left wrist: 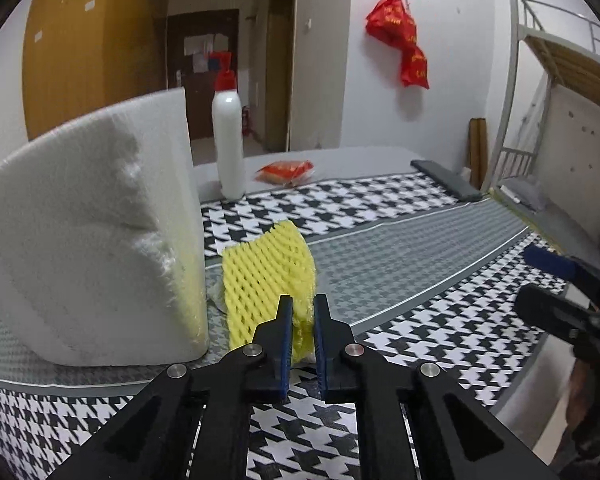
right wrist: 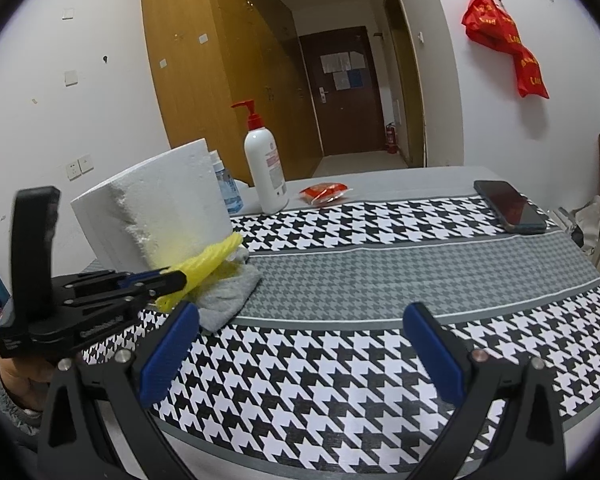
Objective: Organize soft objects
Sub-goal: 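Lift the yellow mesh sponge off the table with the left gripper, then reach the right gripper down to the grey cloth and pinch it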
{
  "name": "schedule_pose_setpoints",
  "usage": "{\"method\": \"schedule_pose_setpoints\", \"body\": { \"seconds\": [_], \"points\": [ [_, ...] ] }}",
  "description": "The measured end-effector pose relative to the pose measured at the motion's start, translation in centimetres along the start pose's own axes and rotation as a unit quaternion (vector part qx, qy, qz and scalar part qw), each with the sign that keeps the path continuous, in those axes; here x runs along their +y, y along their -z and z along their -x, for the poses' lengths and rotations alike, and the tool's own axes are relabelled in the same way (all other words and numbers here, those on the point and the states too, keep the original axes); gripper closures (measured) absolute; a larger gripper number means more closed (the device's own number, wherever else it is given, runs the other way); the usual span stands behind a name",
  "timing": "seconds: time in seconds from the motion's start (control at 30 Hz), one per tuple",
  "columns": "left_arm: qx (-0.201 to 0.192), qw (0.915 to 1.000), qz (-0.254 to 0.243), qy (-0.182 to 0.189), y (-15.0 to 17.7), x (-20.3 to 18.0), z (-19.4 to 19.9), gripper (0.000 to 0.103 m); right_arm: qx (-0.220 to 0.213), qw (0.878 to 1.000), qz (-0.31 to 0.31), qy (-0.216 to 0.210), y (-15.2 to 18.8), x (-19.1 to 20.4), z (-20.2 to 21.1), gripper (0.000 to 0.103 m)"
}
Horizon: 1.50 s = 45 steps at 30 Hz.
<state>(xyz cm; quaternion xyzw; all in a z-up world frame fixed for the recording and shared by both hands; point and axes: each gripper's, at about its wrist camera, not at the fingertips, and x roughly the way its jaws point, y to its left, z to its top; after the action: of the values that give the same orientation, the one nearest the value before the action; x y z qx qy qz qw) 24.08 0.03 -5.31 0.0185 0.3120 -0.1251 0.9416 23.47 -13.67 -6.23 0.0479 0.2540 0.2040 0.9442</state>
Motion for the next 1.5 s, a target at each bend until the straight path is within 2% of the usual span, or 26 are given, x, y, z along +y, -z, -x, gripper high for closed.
{"method": "schedule_pose_setpoints", "body": {
  "seconds": [0.17, 0.3, 0.63, 0.93, 1.5],
  "points": [
    [-0.019, 0.9998, -0.008, 0.006, 0.1, -0.2, 2.0, 0.093, 0.001, 1.0, 0.004, -0.002, -0.1, 0.5, 0.1, 0.0],
    [-0.031, 0.9991, -0.01, 0.027, 0.3, -0.3, 3.4, 0.093, -0.003, 1.0, 0.012, -0.005, -0.2, 1.4, 0.5, 0.0],
    [-0.049, 0.9985, 0.001, 0.023, 1.6, 0.6, 5.8, 0.093, -0.003, 0.999, 0.031, -0.007, -0.5, 3.6, 0.9, 0.0],
    [-0.057, 0.9983, 0.009, 0.009, 2.9, 1.7, 7.4, 0.093, -0.004, 0.999, 0.047, -0.015, -0.8, 5.7, 0.7, 0.0],
    [-0.067, 0.9957, 0.046, -0.044, 5.4, 5.2, 9.6, 0.093, 0.039, 0.997, 0.067, -0.024, -1.2, 8.3, -3.4, 0.0]
  ]
}}
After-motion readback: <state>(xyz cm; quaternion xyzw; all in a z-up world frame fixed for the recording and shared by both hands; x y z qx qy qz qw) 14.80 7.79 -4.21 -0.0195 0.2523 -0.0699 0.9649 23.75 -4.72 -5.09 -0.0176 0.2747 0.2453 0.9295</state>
